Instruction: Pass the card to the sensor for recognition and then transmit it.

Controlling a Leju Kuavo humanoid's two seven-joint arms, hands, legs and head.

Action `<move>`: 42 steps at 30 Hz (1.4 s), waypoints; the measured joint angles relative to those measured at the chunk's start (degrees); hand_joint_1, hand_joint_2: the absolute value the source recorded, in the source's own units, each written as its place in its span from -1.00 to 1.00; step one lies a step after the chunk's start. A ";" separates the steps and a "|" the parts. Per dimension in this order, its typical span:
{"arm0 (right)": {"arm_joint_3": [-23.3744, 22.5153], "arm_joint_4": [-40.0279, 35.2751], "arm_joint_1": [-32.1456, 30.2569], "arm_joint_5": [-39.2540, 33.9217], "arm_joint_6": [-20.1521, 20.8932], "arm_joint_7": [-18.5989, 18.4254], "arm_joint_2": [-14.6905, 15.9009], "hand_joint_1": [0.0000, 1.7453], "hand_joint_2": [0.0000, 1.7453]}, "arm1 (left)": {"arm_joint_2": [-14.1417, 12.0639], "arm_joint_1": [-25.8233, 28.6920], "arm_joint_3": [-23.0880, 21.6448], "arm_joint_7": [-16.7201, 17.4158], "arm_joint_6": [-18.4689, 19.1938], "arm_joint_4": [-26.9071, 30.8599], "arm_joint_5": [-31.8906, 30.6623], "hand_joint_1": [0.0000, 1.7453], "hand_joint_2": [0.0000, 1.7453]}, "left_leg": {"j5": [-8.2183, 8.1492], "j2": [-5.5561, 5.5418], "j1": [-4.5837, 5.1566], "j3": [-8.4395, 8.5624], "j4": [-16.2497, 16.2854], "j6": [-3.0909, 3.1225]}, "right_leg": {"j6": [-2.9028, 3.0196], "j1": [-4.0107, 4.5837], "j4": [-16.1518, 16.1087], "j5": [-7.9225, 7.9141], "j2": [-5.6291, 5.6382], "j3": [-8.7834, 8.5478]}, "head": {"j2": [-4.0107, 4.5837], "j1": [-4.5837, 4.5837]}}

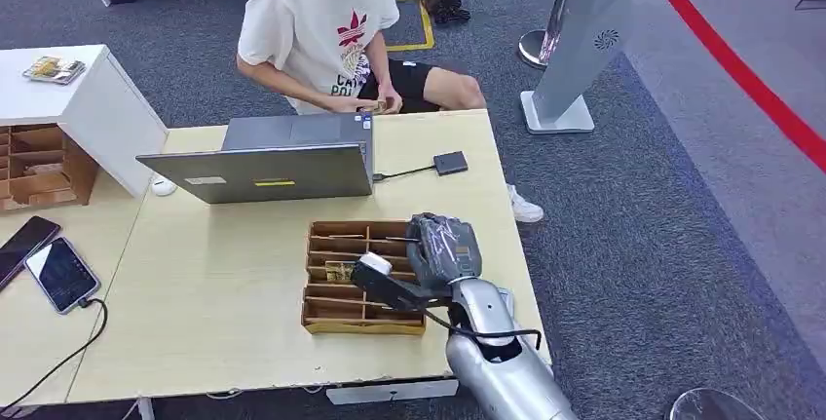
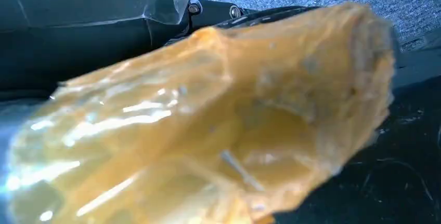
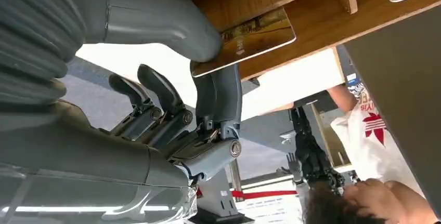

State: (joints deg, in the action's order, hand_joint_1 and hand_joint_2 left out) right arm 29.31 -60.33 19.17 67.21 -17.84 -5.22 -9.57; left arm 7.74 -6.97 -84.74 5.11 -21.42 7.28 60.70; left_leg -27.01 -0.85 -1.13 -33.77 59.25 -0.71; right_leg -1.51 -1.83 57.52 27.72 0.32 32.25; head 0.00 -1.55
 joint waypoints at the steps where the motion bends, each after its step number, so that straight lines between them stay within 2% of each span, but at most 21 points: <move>1: -0.11 0.00 0.00 0.00 0.00 0.00 0.00 1.00 1.00 | 0.00 0.00 -0.02 0.00 0.00 0.00 0.04 -1.00 -1.00 | 0.00 0.00 0.00 0.00 0.00 0.00 | 0.00 0.00 0.00 0.00 0.00 0.00 | 0.00 0.00; 5: -0.66 -0.50 -0.06 -0.90 -0.22 0.96 -0.15 0.98 1.00 | 0.00 0.00 -0.24 -0.22 -0.04 0.00 0.92 -1.00 -1.00 | 0.00 0.00 0.00 0.00 0.00 0.00 | 0.00 0.00 0.00 0.00 0.00 0.00 | 0.00 0.00; 9: -1.09 -6.66 -1.43 -6.77 0.32 3.89 -0.35 1.00 1.00 | 0.02 0.04 -0.24 -0.96 -0.22 -0.04 2.77 -1.00 -1.00 | 0.00 0.00 0.00 0.00 0.00 0.00 | 0.00 0.00 0.00 0.00 0.00 0.01 | 0.00 0.00; 15: -1.14 -22.81 -3.56 -14.80 0.33 7.08 -0.33 1.00 1.00 | 0.04 0.23 -0.24 -2.14 -0.74 -0.04 5.38 -1.00 -1.00 | 0.00 0.00 0.00 -0.01 0.00 0.00 | 0.00 0.00 0.00 0.00 0.02 0.04 | 0.00 -0.02; 21: -2.23 -39.68 -6.35 -18.25 -5.83 10.93 0.31 1.00 1.00 | 0.07 0.53 -0.22 -2.73 -1.07 -0.04 6.95 -1.00 -1.00 | -0.01 0.00 0.01 -0.01 0.00 0.00 | 0.00 -0.01 -0.01 0.00 0.01 0.03 | 0.00 0.02; 24: -2.62 -45.36 -7.59 -18.97 -6.93 11.65 0.87 1.00 1.00 | 0.07 0.59 -0.22 -2.84 -1.20 -0.04 7.28 -1.00 -1.00 | -0.01 0.02 0.01 0.00 0.00 0.00 | 0.00 -0.01 -0.01 0.00 0.02 0.03 | 0.00 0.00; 28: -2.78 -48.41 -8.34 -19.41 -7.17 12.09 1.29 1.00 1.00 | 0.07 0.59 -0.22 -2.86 -1.22 -0.04 7.39 -1.00 -1.00 | 0.00 0.03 0.00 0.01 0.00 0.00 | 0.00 0.00 0.00 0.00 0.03 0.02 | 0.00 0.00; 42: -2.51 -48.83 -8.18 -19.23 -6.99 12.28 1.53 1.00 1.00 | 0.26 0.58 -0.22 -3.02 -1.40 -0.04 7.87 -1.00 -1.00 | 0.03 0.02 0.00 0.01 0.00 -0.04 | 0.01 0.00 0.00 -0.01 0.03 0.01 | 0.00 0.00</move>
State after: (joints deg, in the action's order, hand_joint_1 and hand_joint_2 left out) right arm 26.80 -109.15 10.99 47.98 -24.83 7.06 -8.04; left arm 8.00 -6.39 -84.96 2.10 -22.82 7.23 68.57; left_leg -26.98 -0.82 -1.13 -33.77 59.25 -0.76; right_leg -1.50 -1.84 57.53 27.72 0.35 32.25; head 0.00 -1.55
